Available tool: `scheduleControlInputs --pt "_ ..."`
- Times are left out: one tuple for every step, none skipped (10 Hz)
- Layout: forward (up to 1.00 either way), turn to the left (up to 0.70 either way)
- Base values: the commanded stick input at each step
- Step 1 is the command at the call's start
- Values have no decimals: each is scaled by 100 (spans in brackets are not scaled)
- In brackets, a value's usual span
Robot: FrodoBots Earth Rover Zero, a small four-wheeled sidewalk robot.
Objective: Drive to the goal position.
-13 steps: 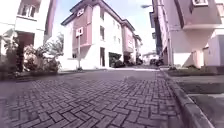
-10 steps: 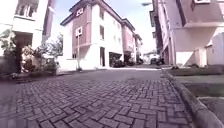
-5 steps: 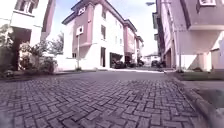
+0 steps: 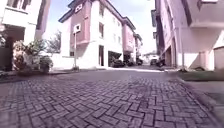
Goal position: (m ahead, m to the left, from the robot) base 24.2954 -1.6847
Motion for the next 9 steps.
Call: scheduleControlInputs --pt "69 3" --pt "69 -27" --pt "69 -35" --pt "69 -27" --pt "69 1" --pt "69 3" --pt "69 3" --pt "69 3" --pt "69 3"
